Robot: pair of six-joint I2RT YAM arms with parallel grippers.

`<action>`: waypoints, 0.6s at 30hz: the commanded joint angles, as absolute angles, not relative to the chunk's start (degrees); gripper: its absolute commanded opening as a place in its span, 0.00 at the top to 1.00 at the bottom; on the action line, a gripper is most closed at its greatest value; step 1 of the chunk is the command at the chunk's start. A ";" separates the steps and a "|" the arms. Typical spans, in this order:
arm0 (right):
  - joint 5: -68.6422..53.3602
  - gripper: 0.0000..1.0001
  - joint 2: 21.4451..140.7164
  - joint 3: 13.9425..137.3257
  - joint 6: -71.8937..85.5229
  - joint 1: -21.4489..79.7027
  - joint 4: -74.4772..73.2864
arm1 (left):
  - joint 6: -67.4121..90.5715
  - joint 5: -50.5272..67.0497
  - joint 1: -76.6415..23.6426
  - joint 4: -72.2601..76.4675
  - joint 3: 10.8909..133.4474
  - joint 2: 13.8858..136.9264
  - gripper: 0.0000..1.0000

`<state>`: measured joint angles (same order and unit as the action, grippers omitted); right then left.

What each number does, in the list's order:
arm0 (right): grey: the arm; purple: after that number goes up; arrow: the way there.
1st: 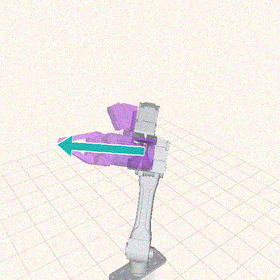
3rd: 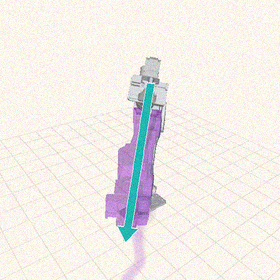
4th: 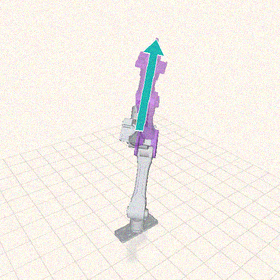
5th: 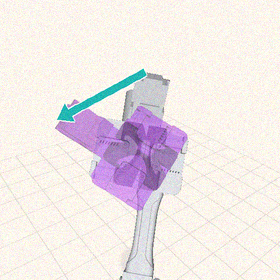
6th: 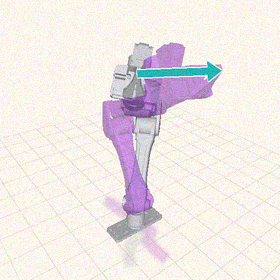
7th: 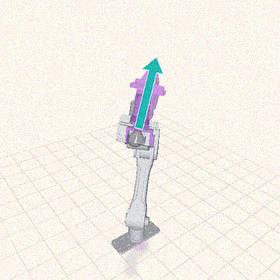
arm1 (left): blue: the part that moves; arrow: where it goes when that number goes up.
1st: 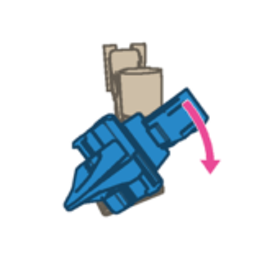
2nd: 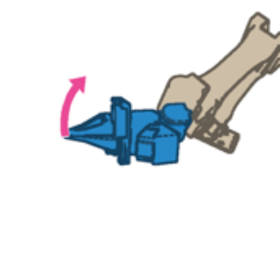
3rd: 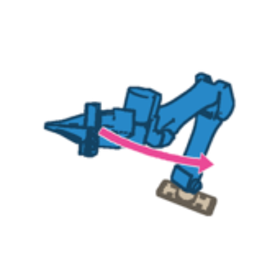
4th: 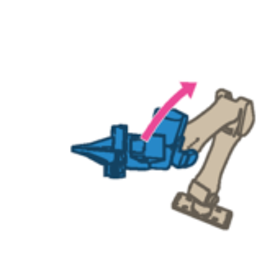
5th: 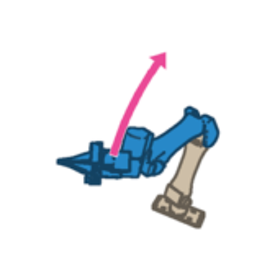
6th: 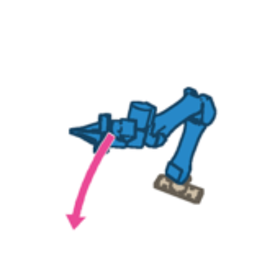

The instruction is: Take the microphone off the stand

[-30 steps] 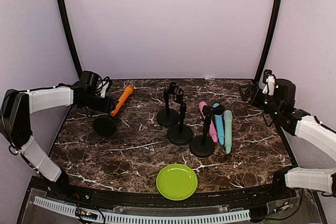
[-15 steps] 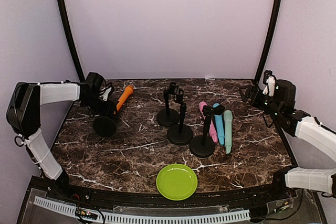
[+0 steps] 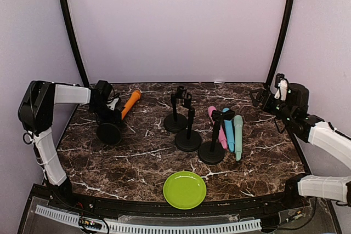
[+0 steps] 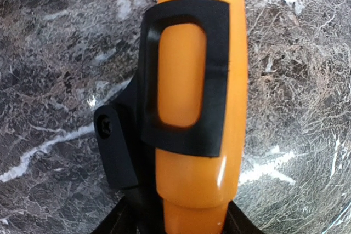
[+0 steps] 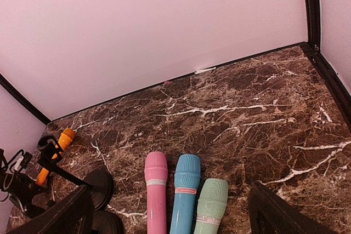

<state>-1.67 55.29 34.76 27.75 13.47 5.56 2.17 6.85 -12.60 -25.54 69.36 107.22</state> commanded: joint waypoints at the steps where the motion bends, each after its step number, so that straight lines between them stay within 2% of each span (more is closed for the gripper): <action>1: -1.56 0.01 55.87 34.24 28.04 13.24 7.87 | 1.89 7.55 -12.57 -28.22 69.46 107.46 0.54; 4: -1.58 0.01 56.05 34.04 28.27 13.27 8.29 | 1.95 8.00 -12.57 -27.57 69.19 107.72 0.60; 10: -1.18 0.01 55.68 34.01 28.16 13.20 8.01 | 1.74 8.18 -12.57 -27.11 69.03 107.80 0.84; 18: -0.83 0.01 55.17 34.13 28.21 13.26 7.75 | 1.22 8.83 -12.57 -23.44 66.86 102.60 1.00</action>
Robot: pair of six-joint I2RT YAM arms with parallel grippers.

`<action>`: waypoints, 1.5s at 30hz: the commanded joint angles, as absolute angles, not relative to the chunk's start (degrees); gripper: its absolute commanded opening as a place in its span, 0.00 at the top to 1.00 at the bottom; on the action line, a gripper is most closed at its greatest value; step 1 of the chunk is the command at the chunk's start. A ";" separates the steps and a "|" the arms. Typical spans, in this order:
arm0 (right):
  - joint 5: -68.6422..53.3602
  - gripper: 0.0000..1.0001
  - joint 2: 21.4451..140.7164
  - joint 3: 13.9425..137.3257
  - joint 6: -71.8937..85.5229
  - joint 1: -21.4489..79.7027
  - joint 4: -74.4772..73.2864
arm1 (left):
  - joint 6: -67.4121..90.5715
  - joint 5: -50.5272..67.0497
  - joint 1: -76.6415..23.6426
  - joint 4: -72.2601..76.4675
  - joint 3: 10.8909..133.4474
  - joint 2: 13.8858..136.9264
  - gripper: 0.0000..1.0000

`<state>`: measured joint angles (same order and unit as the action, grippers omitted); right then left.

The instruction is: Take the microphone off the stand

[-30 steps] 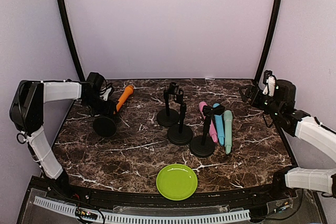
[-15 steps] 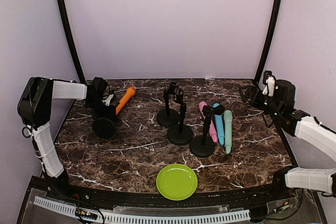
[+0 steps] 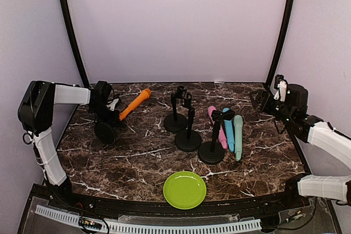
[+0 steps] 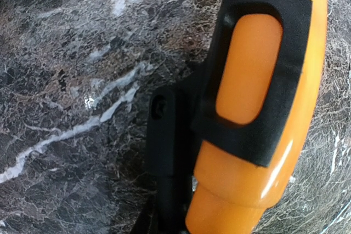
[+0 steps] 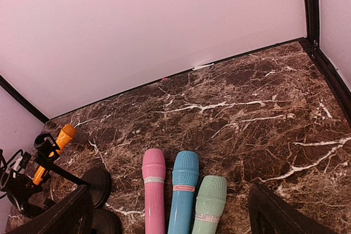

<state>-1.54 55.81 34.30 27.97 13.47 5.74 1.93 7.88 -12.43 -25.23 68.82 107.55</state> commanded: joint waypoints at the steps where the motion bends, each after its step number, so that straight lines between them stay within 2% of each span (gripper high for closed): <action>1: -0.80 0.01 55.08 34.15 28.17 13.27 7.72 | 1.22 8.72 -12.57 -22.58 66.65 102.10 1.00; 18: -1.98 0.01 53.01 35.27 28.83 13.22 7.47 | 2.76 5.38 -15.43 -10.12 58.62 84.07 1.00; 33: -11.76 0.01 48.03 37.59 32.33 14.02 12.13 | 4.20 -3.71 -28.70 3.07 54.01 71.80 1.00; 38: -11.10 0.01 49.23 38.24 33.87 18.50 17.08 | 4.29 -7.18 -34.69 8.68 52.99 70.17 1.00; 45: -4.49 0.01 56.89 44.89 30.40 30.12 18.83 | 2.37 -13.29 -43.47 14.83 54.45 72.71 1.00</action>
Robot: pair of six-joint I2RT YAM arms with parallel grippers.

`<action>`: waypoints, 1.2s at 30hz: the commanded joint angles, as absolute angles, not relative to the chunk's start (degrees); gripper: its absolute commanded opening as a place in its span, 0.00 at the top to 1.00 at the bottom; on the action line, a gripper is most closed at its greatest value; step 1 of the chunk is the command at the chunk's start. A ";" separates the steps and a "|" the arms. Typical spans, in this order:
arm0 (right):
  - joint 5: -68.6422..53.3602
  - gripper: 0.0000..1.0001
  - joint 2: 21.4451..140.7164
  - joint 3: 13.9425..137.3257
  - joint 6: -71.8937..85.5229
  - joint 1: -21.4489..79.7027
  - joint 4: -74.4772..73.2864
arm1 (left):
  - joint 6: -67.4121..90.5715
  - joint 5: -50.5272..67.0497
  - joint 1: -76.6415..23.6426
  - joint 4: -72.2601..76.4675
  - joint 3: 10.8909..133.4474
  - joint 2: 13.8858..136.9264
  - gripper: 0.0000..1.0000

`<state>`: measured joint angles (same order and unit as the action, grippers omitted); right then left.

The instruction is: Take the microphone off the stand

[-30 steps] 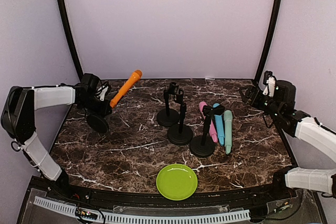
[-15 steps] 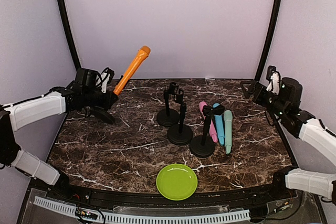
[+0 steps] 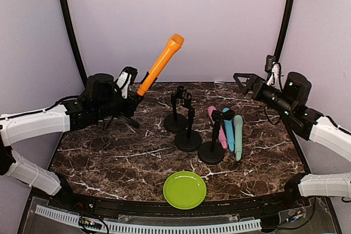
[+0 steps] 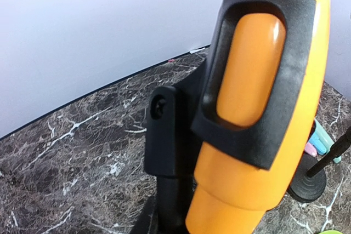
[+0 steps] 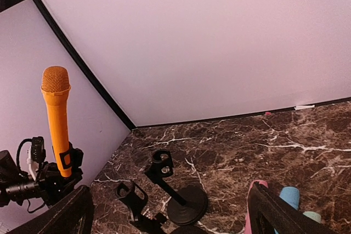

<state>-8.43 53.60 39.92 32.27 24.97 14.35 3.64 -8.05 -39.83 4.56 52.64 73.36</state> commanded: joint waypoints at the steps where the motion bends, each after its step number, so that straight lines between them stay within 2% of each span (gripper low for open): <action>1: -4.11 0.01 57.99 45.78 30.12 31.43 19.12 | 2.15 -14.03 -45.19 15.28 54.65 73.39 1.00; 10: -3.34 0.01 64.39 50.27 28.61 39.69 23.90 | 3.18 -16.64 -52.85 19.85 57.41 78.69 1.00; 31: -3.95 0.01 78.96 62.46 27.27 46.46 27.08 | 6.20 -19.11 -57.42 24.76 56.26 82.39 1.00; 36: -1.45 0.10 80.96 63.98 28.79 46.88 27.07 | 6.27 -19.44 -57.64 24.76 55.52 82.24 1.00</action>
<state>-3.79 80.12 61.73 28.03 46.19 24.45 5.37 -18.09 -57.19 18.48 54.33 84.03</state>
